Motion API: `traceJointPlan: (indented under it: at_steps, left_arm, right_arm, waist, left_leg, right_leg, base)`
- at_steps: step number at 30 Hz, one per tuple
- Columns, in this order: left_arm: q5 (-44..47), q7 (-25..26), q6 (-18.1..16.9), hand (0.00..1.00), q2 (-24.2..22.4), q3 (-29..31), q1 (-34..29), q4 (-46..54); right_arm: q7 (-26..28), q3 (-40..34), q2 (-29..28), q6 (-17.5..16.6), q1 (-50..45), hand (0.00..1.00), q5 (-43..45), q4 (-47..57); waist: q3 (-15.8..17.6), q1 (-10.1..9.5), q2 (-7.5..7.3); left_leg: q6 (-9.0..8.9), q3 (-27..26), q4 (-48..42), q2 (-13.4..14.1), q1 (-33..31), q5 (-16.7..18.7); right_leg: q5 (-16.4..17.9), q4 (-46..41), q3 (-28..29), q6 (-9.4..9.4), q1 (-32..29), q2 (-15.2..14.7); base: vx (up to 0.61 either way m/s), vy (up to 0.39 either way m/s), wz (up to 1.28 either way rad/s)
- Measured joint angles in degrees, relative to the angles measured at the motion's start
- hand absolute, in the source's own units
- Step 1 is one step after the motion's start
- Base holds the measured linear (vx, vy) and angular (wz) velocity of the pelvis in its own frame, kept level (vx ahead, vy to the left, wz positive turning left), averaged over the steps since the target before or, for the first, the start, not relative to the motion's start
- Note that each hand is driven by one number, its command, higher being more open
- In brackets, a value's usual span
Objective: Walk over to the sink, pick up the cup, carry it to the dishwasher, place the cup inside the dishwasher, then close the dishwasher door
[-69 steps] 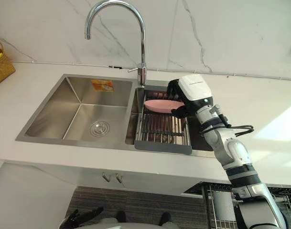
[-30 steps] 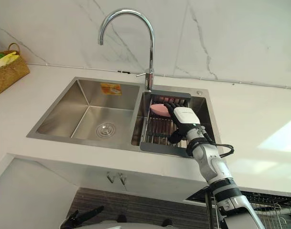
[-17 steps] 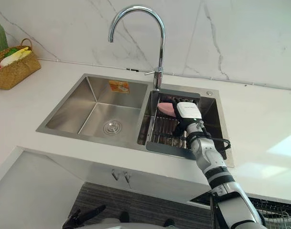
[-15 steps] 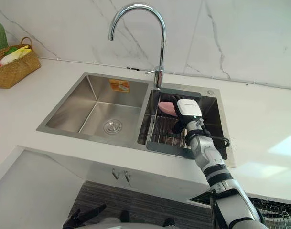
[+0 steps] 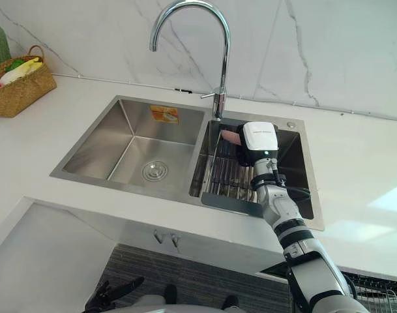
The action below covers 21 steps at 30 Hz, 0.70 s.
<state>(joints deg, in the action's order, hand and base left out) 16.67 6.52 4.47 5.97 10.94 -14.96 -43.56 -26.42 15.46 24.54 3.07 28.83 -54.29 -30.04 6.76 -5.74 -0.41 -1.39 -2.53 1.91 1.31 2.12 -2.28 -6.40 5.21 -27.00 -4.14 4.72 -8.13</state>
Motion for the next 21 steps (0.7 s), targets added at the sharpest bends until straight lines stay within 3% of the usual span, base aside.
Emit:
traceJointPlan:
  at_steps: [10,18,19,21]
  left_arm:
    - [-0.9,0.8,-1.1,1.00,0.0,0.4,0.0,-0.1]
    - [-1.0,1.7,-1.2,1.00,0.3,2.2,1.0,0.7]
    - [-1.0,1.4,-1.2,1.00,0.4,2.2,1.3,0.8]
    - [-1.2,0.3,-1.2,1.00,-0.9,2.1,1.0,2.0]
  right_arm:
    - [-0.2,-4.4,0.2,-3.5,-3.5,0.00,3.7,8.4]
    - [1.6,-11.0,0.3,-8.0,-13.7,0.00,7.8,27.9]
    - [1.6,-12.6,0.3,-8.5,-14.7,0.00,8.2,29.8]
    - [1.7,-17.1,2.1,-9.6,-17.2,0.00,9.8,34.3]
  waist:
    - [0.3,0.91,0.42]
    - [0.2,2.71,0.46]
    - [0.2,2.70,0.47]
    - [1.3,2.76,2.82]
  left_leg:
    - [0.02,-2.4,0.0,0.3,0.4,0.3]
    - [-0.35,-3.6,-2.9,1.4,0.2,2.4]
    - [-0.35,-3.9,-4.4,1.6,-0.1,3.4]
    - [0.34,-4.3,-20.0,4.0,-5.3,11.3]
  right_leg:
    - [-0.1,0.0,2.5,-0.06,-0.9,0.2]
    - [-0.2,-0.3,3.7,0.08,-0.2,1.0]
    - [0.0,-0.3,4.0,0.34,-0.2,1.2]
    - [1.6,-2.7,5.8,0.81,-0.3,2.4]
  base:
    - [0.01,0.005,-0.13]
    - [0.01,0.000,-0.09]
    - [-0.02,-0.003,-0.16]
    - [-0.06,0.046,-0.37]
